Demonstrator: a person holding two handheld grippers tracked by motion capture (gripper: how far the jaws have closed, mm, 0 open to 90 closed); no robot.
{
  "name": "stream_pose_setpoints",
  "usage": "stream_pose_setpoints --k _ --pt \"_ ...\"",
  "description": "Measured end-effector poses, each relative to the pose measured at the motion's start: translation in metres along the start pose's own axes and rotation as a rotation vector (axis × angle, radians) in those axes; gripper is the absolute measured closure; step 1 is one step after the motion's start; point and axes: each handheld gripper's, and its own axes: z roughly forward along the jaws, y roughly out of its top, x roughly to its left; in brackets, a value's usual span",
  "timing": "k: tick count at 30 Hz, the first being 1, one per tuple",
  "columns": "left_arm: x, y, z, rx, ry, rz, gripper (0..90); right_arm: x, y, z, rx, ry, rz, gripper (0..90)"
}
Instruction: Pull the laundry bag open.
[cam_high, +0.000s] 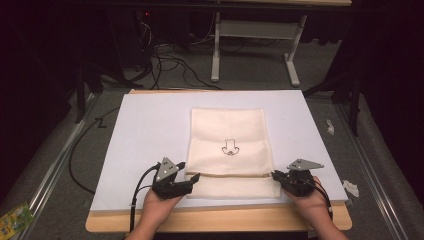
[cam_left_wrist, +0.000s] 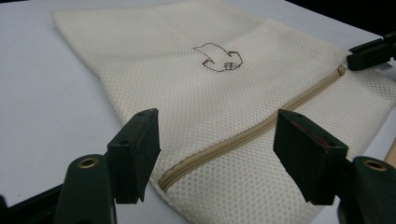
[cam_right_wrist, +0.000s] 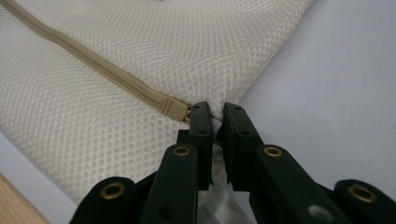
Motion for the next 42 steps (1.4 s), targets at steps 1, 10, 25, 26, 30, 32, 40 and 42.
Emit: stream_pose_setpoints --k 1,10,25,26,30,32,40,42 --pt "-0.001 0.001 0.003 -0.002 -0.001 0.008 32.0 0.0 0.0 -0.001 -0.009 -0.002 -0.004 84.0" --pt "-0.015 0.008 0.022 0.043 -0.043 0.022 32.0 0.001 0.004 -0.008 -0.055 -0.011 -0.015 83.9" --pt "-0.095 0.035 0.096 0.055 -0.253 0.043 44.9 0.0 0.009 -0.021 -0.135 0.015 -0.026 84.1" --pt "-0.101 0.037 0.102 0.061 -0.26 0.05 45.9 0.0 0.009 -0.021 -0.133 0.016 -0.026 84.1" --pt "-0.119 0.041 0.124 0.082 -0.275 0.064 56.3 -0.001 0.01 -0.022 -0.137 0.017 -0.023 84.5" --pt "-0.123 0.043 0.132 0.095 -0.281 0.03 58.3 -0.001 0.011 -0.022 -0.143 0.021 -0.024 84.6" --pt "-0.132 0.051 0.149 0.06 -0.266 -0.005 73.7 -0.001 0.011 -0.024 -0.162 0.039 -0.036 84.6" --pt "-0.136 0.051 0.151 0.053 -0.27 -0.009 75.5 -0.001 0.011 -0.024 -0.165 0.044 -0.037 84.5"
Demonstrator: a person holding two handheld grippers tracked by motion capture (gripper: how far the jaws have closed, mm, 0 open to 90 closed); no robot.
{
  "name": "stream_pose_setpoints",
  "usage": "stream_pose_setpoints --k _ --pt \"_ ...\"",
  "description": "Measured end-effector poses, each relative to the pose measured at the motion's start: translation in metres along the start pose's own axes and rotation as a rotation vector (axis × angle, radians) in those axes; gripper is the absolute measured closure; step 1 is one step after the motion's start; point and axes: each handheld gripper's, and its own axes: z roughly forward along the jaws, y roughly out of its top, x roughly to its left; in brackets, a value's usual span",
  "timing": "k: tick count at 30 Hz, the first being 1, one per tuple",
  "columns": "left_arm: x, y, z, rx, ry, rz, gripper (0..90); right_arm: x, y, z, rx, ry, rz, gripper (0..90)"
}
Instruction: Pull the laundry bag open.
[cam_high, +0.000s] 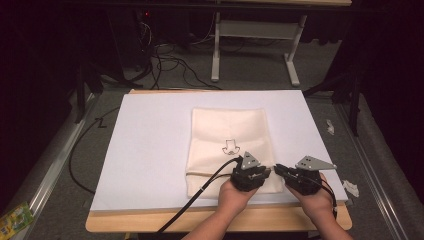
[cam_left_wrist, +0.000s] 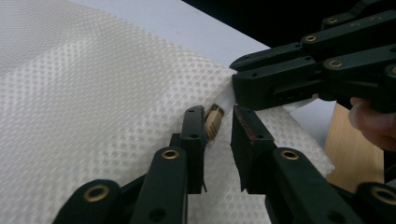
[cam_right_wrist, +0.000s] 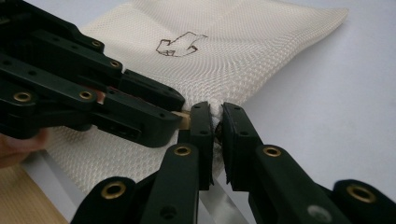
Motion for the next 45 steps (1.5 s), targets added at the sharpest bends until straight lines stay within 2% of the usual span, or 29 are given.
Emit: stream_pose_setpoints --k 4,11,17,23,26,29,30,32,34,36,39,41,42,43,45 --pt "-0.005 0.001 0.003 -0.008 0.028 0.019 86.0 0.001 0.0 0.0 -0.003 0.003 -0.002 84.4" --pt "-0.006 0.002 0.001 0.003 0.034 0.026 87.0 0.003 0.001 0.0 -0.001 -0.001 -0.023 84.6" --pt "-0.006 0.002 -0.004 -0.006 0.04 0.028 87.2 0.006 0.002 -0.001 -0.005 -0.009 -0.029 85.1" --pt "0.002 -0.002 -0.008 0.002 0.009 -0.002 87.3 0.008 0.003 0.0 0.003 0.0 -0.037 85.6" --pt "0.005 -0.003 -0.011 0.008 0.015 0.0 87.5 0.011 0.003 0.001 0.011 -0.011 -0.047 85.9" --pt "0.016 -0.009 -0.017 0.022 0.033 -0.048 87.5 0.006 0.004 -0.002 -0.007 -0.04 -0.037 86.2" --pt "0.024 -0.013 -0.025 0.037 0.054 -0.053 87.5 0.003 0.003 -0.003 -0.011 -0.042 -0.021 86.2" --pt "0.028 -0.015 -0.031 0.045 0.062 -0.054 87.5 0.0 0.002 -0.004 -0.014 -0.044 -0.016 86.1" --pt "0.036 -0.02 -0.045 0.06 0.083 -0.047 87.5 -0.003 0.001 -0.006 -0.017 -0.055 -0.001 86.1" --pt "0.047 -0.026 -0.061 0.08 0.108 -0.061 87.4 -0.007 0.001 -0.009 -0.026 -0.072 0.009 86.1" --pt "0.066 -0.037 -0.091 0.114 0.161 -0.078 87.4 -0.01 0.001 -0.011 -0.029 -0.084 0.008 86.1" --pt "0.081 -0.045 -0.116 0.137 0.2 -0.08 87.4 -0.014 0.0 -0.011 -0.029 -0.092 0.019 86.0" --pt "0.085 -0.047 -0.124 0.138 0.213 -0.086 87.4 -0.016 -0.001 -0.012 -0.029 -0.093 0.028 86.0" --pt "0.095 -0.054 -0.142 0.142 0.246 -0.092 87.4 -0.018 -0.002 -0.012 -0.026 -0.099 0.033 86.0" --pt "0.105 -0.064 -0.156 0.136 0.269 -0.113 87.4 -0.021 -0.003 -0.013 -0.024 -0.116 0.04 86.0"
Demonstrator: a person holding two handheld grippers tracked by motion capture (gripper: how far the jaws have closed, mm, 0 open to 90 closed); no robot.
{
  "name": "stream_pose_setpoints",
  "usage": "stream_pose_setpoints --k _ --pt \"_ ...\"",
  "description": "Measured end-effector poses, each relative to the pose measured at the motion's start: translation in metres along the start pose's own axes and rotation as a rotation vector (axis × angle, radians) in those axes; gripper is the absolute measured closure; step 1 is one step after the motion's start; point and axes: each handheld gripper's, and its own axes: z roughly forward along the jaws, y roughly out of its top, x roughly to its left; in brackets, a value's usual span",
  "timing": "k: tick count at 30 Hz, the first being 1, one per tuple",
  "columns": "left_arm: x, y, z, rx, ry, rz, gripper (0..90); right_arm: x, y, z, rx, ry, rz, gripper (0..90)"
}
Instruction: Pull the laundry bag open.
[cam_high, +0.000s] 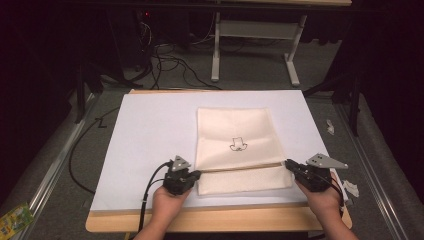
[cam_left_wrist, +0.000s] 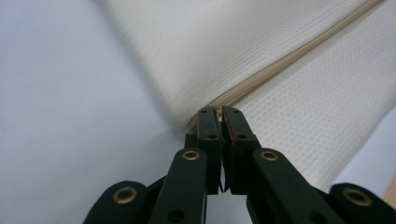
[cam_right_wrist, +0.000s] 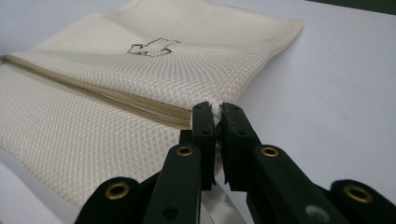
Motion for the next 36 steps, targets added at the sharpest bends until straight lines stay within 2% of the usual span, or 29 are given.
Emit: stream_pose_setpoints --k 1,2,3,4,5,6,7,9,11,15,18,19,20,23,26,27,28,29,30,31,32,33,34,35,36 --pt "0.0 0.0 0.0 0.0 0.0 0.0 87.4 0.0 0.0 0.0 0.0 0.0 0.0 86.0" --pt "0.008 -0.008 -0.003 -0.008 -0.035 -0.023 87.4 -0.003 0.0 -0.001 -0.002 -0.004 0.009 85.9" --pt "0.01 -0.01 -0.004 -0.004 -0.042 -0.028 87.4 -0.007 -0.001 -0.002 -0.007 0.03 0.027 85.8" --pt "0.01 -0.009 -0.004 0.005 -0.035 -0.018 87.4 -0.007 -0.002 -0.001 0.001 0.043 0.031 85.8" --pt "0.007 -0.003 -0.006 0.004 -0.019 0.01 87.4 0.0 -0.001 -0.001 0.009 0.005 -0.013 85.8" --pt "0.007 -0.003 -0.006 0.004 -0.019 0.01 87.3 0.0 -0.001 -0.001 0.009 -0.003 -0.014 85.8" --pt "0.008 -0.003 -0.006 0.003 -0.026 0.02 87.3 -0.001 -0.001 -0.002 0.007 0.0 0.003 85.7" --pt "0.007 -0.006 -0.004 0.013 -0.062 0.01 87.1 -0.004 -0.002 -0.002 0.009 -0.003 0.007 85.6" --pt "0.004 -0.007 -0.003 0.024 -0.065 0.04 87.1 -0.004 -0.003 -0.002 0.015 -0.004 0.012 85.4" --pt "0.002 -0.006 -0.004 0.014 -0.071 0.039 86.6 -0.008 -0.007 -0.001 0.022 0.008 0.018 83.1" --pt "0.004 -0.006 -0.006 -0.006 -0.067 0.06 84.2 -0.009 -0.009 -0.001 0.006 0.028 0.013 76.4" --pt "0.005 -0.005 -0.008 -0.022 -0.069 0.056 81.4 -0.009 -0.009 -0.001 0.003 0.034 0.02 73.1" --pt "0.01 -0.003 -0.013 -0.06 -0.068 0.041 74.9 -0.011 -0.009 -0.003 -0.014 0.037 0.021 66.7" --pt "0.015 -0.002 -0.018 -0.089 -0.049 0.036 66.2 -0.012 -0.009 -0.004 -0.023 0.032 0.034 61.9" --pt "0.027 0.0 -0.032 -0.128 0.025 0.039 57.1 -0.017 -0.01 -0.005 -0.025 0.006 0.05 51.2" --pt "0.027 0.0 -0.032 -0.128 0.025 0.039 53.7 -0.019 -0.01 -0.005 -0.026 -0.007 0.055 46.0" --pt "0.031 0.0 -0.036 -0.14 0.046 0.043 50.0 -0.022 -0.011 -0.005 -0.032 -0.022 0.062 40.1" --pt "0.034 0.0 -0.039 -0.148 0.068 0.047 50.0 -0.022 -0.011 -0.005 -0.032 -0.022 0.062 40.1" --pt "0.037 0.0 -0.042 -0.15 0.087 0.048 45.8 -0.024 -0.011 -0.005 -0.037 -0.041 0.07 35.5" --pt "0.04 -0.001 -0.045 -0.151 0.106 0.048 36.1 -0.031 -0.013 -0.006 -0.041 -0.08 0.074 29.9" --pt "0.044 -0.001 -0.053 -0.172 0.164 0.066 31.7 -0.034 -0.013 -0.007 -0.038 -0.097 0.075 27.1" --pt "0.046 -0.002 -0.057 -0.19 0.192 0.073 27.5 -0.037 -0.015 -0.008 -0.034 -0.111 0.084 24.5" --pt "0.046 -0.002 -0.057 -0.19 0.192 0.073 23.7 -0.037 -0.015 -0.008 -0.034 -0.111 0.084 24.5" --pt "0.048 -0.002 -0.062 -0.206 0.21 0.071 23.7 -0.041 -0.016 -0.009 -0.035 -0.126 0.086 22.8" --pt "0.051 -0.002 -0.065 -0.225 0.226 0.057 19.8 -0.045 -0.016 -0.01 -0.035 -0.136 0.093 21.8"
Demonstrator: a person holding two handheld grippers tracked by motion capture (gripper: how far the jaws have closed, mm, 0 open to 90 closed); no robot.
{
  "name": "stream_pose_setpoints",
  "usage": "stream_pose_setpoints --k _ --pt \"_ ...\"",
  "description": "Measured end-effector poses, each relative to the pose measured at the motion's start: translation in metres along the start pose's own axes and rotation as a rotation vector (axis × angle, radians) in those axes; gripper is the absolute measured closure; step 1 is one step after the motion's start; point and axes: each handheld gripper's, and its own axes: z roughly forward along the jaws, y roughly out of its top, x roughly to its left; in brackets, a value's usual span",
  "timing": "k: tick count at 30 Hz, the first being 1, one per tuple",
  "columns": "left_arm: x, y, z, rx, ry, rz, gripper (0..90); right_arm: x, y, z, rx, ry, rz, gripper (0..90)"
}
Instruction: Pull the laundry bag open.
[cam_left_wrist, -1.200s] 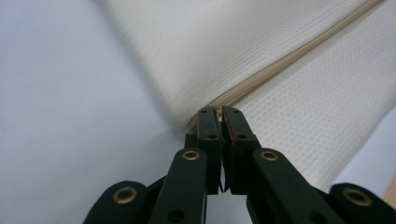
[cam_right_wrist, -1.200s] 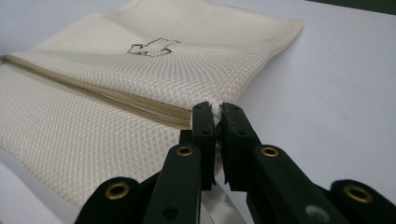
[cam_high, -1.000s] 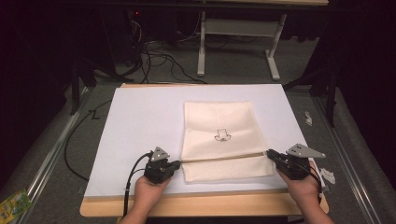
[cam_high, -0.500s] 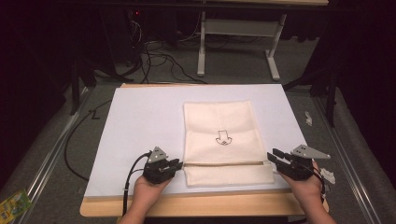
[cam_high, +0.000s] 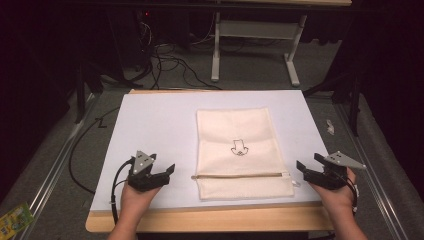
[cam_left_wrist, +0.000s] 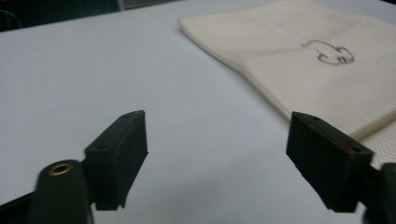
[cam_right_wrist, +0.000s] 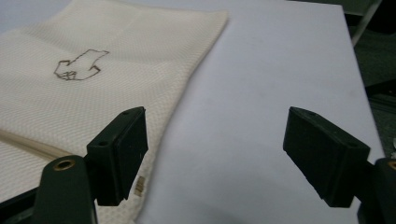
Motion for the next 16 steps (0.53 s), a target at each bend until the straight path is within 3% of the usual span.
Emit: stream_pose_setpoints --k 2,4,10,16 --pt "0.0098 -0.0024 -0.0046 -0.018 0.022 -0.041 16.5 -0.0061 -0.0006 -0.0021 -0.007 -0.019 0.012 20.1" --pt "0.0117 -0.0038 -0.0036 -0.01 0.034 -0.05 15.9 -0.0099 -0.0006 -0.0047 -0.019 -0.033 0.03 19.4" --pt "0.0052 -0.0055 0.0043 0.035 0.036 -0.003 15.9 -0.0082 0.0004 -0.0047 -0.03 -0.042 0.017 17.7" --pt "0.0062 -0.0062 0.005 0.04 0.028 -0.012 16.0 -0.0071 0.0003 -0.0039 -0.023 -0.046 0.023 17.5"
